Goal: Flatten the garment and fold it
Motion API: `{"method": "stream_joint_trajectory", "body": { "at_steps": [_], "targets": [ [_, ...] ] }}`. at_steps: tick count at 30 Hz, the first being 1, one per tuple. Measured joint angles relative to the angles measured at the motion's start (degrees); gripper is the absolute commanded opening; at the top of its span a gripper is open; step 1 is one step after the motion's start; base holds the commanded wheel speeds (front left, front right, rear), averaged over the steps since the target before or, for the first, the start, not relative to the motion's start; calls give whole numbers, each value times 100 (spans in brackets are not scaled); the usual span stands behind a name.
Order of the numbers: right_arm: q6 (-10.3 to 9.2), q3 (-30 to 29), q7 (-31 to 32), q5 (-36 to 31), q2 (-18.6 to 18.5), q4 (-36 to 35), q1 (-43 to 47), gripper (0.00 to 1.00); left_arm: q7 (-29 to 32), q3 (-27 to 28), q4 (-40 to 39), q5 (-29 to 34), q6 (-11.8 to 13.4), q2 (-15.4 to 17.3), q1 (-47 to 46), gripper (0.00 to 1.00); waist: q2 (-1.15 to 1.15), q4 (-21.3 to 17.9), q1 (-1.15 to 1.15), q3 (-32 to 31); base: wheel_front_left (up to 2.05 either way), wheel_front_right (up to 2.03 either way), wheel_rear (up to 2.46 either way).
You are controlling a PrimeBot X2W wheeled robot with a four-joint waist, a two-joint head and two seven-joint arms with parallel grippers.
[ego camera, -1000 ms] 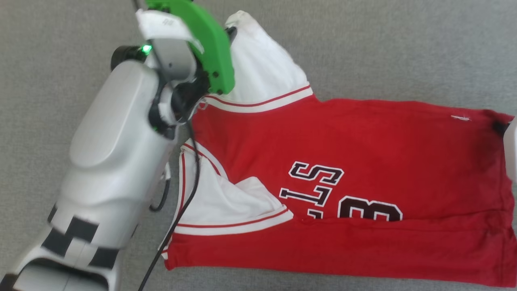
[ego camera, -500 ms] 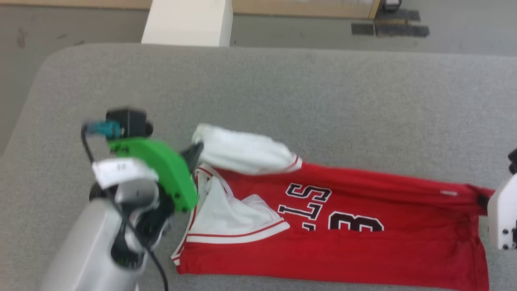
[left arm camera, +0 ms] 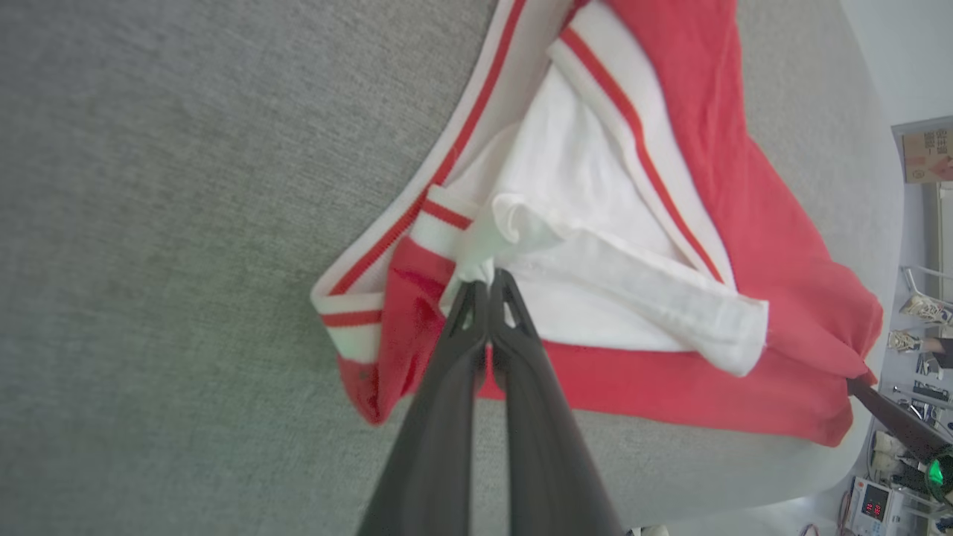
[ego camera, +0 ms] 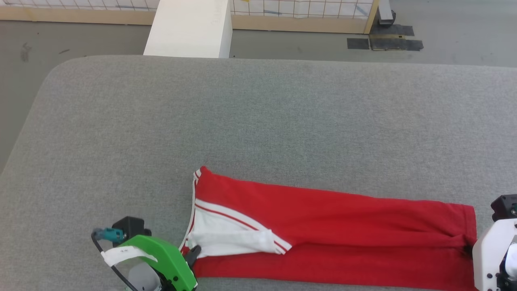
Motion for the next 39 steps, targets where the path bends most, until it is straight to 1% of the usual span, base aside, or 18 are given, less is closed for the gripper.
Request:
{"method": "stream_joint_trajectory", "body": {
  "at_steps": [2,3,4,5,9,12,14,17,20,22,25,26,28,31,33,36,39],
  "targets": [
    [0,19,-111,-15,38,75,1,0,-54,22,278,-11,-12,-63,-2,0,0,-18,0,-3,0,0,0],
    [0,23,-169,-24,60,112,0,13,-101,40,404,-18,-13,-87,-7,4,0,-27,0,-14,0,0,0],
    [0,15,-225,-24,92,146,0,55,-146,53,508,-18,-27,-100,-14,71,0,-38,0,-30,0,0,0],
    [0,18,-282,-31,112,161,0,100,-146,59,556,-21,-51,-110,-22,100,0,-47,0,-45,0,0,0],
    [0,-98,-439,32,170,171,63,100,-204,94,589,10,-86,-76,-60,100,0,-84,0,-149,0,0,0],
    [0,-302,-463,181,175,-83,242,100,-203,167,449,127,-9,168,-73,100,0,-99,0,-238,0,0,0],
    [0,-626,-414,303,203,-316,383,100,-202,245,214,218,81,356,-93,100,0,-107,0,-294,0,0,0],
    [-1,-1192,-301,318,207,-656,671,100,-274,364,-214,432,226,509,-204,100,0,-91,0,-351,0,0,0],
    [-1,-1526,-258,320,203,-910,770,100,-720,526,-604,669,241,579,-412,100,0,-92,0,-350,0,0,0],
    [-1,-1595,-258,371,214,-1009,742,100,-1166,555,-743,991,90,661,-583,100,0,-101,0,-326,0,0,0],
    [-1,-1450,-259,510,207,-1040,608,100,-2170,530,-775,1528,-349,684,-826,100,0,-111,0,-272,0,0,0],
    [-1,-1357,-263,548,185,-1033,561,100,-2446,503,-746,1680,-442,691,-862,100,0,-111,0,-255,0,0,0],
    [-1,-1076,-311,625,90,-944,446,100,-3109,423,-578,2040,-614,683,-928,100,0,-103,0,-200,0,0,0],
    [-1,-695,-319,717,-38,-665,310,100,-3941,274,-316,2603,-695,631,-1012,100,0,-73,0,-114,0,0,0],
    [-1,-481,-320,767,-113,-459,247,100,-4152,203,-175,2891,-720,568,-1098,100,0,-39,0,-58,0,0,0],
    [-1,-183,-361,804,-219,-162,132,100,-4256,154,-74,3281,-753,425,-1201,100,0,18,0,38,0,0,0],
    [-1,140,-372,869,-282,43,41,100,-4261,280,-121,3523,-767,140,-1235,100,0,90,0,128,0,0,0]
  ]
}}
